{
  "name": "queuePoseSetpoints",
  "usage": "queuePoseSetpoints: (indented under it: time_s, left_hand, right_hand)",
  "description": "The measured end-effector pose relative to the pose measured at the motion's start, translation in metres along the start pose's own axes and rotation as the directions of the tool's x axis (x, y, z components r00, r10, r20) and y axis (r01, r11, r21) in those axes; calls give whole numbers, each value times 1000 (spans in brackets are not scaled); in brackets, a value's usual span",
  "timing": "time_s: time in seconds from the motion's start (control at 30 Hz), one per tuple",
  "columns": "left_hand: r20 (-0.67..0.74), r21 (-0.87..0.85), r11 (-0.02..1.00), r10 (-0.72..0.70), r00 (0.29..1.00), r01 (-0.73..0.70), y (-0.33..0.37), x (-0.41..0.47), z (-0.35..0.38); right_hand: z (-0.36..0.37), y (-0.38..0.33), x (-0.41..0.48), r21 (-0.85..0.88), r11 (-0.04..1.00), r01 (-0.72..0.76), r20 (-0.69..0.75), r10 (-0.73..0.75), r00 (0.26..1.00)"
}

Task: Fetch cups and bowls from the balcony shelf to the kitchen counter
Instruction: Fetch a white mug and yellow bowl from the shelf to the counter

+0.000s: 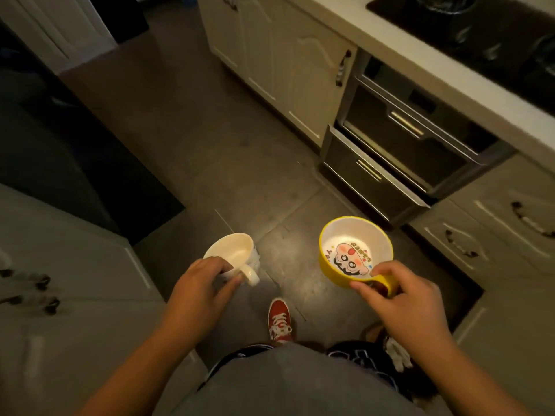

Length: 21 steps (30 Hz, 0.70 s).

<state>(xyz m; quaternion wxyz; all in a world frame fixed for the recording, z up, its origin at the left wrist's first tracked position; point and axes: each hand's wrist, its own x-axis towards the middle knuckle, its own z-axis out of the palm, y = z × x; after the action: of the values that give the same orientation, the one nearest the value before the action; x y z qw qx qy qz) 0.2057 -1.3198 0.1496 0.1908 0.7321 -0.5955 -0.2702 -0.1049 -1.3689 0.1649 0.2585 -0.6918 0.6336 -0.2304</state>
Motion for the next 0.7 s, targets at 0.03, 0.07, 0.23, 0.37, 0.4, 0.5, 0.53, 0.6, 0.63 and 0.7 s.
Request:
queuePoseSetpoints:
  time_s: [0.03, 0.07, 0.23, 0.37, 0.4, 0.5, 0.53, 0.6, 0.63, 0.7]
  left_hand:
    - [11, 2, 1000, 14, 1000, -14, 5, 15, -2]
    - [16, 1, 999, 34, 999, -34, 12, 31, -3]
    - [36, -8, 992, 126, 991, -126, 47, 114, 4]
    - [30, -21, 984, 176, 984, -175, 80, 187, 18]
    - [32, -23, 983, 184, 982, -183, 88, 200, 19]
    - [29, -12, 980, 199, 980, -198, 110, 260, 27]
    - [24, -3, 981, 193, 981, -193, 117, 277, 26]
    - [9, 10, 986, 166, 986, -166, 123, 304, 20]
    - [-5, 17, 989, 145, 989, -144, 124, 314, 15]
    - [-33, 26, 996, 91, 995, -90, 121, 329, 3]
  right_hand:
    - [-5, 2, 10, -21, 1000, -16, 2, 16, 1000]
    - [-9, 6, 20, -40, 999, -34, -2, 34, 999]
    - [-30, 31, 73, -93, 992, -85, -4, 85, 996]
    - [-44, 61, 125, -111, 987, -113, 11, 115, 993]
    - [-45, 66, 135, -114, 988, -105, 11, 107, 994]
    - [-50, 91, 196, -81, 995, -53, 21, 55, 998]
    - [-52, 96, 219, -70, 997, -40, 35, 42, 998]
    - [-53, 95, 264, -67, 998, -19, 61, 23, 998]
    - [-52, 92, 286, -66, 998, 3, 73, 2, 997]
    - [-45, 80, 330, -49, 997, 58, 97, -53, 994]
